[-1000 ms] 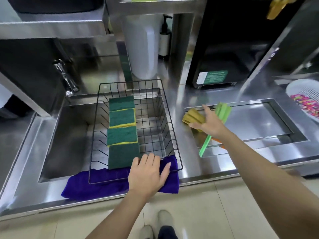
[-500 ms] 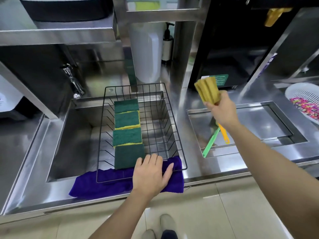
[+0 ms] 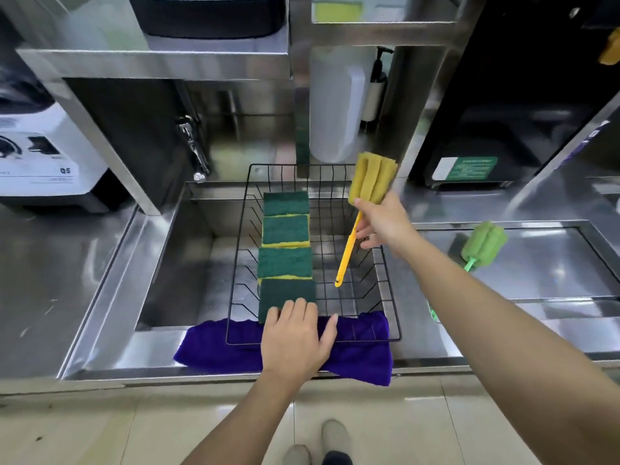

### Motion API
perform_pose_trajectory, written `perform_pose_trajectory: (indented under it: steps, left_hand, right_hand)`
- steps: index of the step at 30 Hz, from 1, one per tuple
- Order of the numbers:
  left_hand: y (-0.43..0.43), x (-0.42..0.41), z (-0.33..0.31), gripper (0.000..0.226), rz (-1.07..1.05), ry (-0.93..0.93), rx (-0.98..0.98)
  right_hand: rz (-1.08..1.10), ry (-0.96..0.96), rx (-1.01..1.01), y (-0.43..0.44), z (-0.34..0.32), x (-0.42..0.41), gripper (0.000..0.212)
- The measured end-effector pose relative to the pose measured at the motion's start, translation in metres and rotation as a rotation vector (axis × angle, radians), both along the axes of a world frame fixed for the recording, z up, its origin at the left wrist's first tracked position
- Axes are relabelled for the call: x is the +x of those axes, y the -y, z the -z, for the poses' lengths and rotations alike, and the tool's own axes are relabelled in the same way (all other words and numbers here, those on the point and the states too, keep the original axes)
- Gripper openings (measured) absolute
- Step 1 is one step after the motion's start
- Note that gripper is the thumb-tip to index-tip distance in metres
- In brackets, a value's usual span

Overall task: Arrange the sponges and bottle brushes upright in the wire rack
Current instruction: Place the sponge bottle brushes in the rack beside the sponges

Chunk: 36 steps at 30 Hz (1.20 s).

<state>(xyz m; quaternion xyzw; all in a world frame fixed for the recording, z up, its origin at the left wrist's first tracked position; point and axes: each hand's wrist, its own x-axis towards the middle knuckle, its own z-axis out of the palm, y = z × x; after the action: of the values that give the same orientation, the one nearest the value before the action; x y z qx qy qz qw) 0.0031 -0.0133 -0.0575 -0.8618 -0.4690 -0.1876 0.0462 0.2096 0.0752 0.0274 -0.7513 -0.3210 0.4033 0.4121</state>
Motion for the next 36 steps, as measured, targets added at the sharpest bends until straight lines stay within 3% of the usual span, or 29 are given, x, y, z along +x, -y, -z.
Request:
perform_pose_trajectory:
  steps: [4,13,19,26,31,36]
  left_hand:
    - [0.0,0.0,0.002,0.045,0.008,0.011,0.032]
    - [-0.001,0.001,0.009,0.041,0.006,0.021,0.092]
    - [0.0,0.002,0.011,0.041,-0.002,0.019,0.113]
    - [0.0,0.002,0.009,0.041,-0.006,0.016,0.115]
    - [0.0,0.002,0.008,0.041,-0.001,0.005,0.091]
    - [0.001,0.002,0.003,0.04,0.027,-0.02,0.047]
  right_hand:
    - [-0.07,0.022,-0.054,-0.007,0.019,-0.012,0.024]
    - [-0.24,0.053,-0.272,-0.019,0.046,-0.03,0.045]
    - [-0.267,0.019,-0.342,-0.024,0.069,-0.043,0.043]
    - [-0.303,0.246,-0.382,-0.024,0.074,-0.044,0.052]
    - [-0.291,0.512,-0.345,-0.027,0.061,-0.043,0.056]
    - [-0.19,0.605,-0.178,-0.022,0.038,-0.023,0.042]
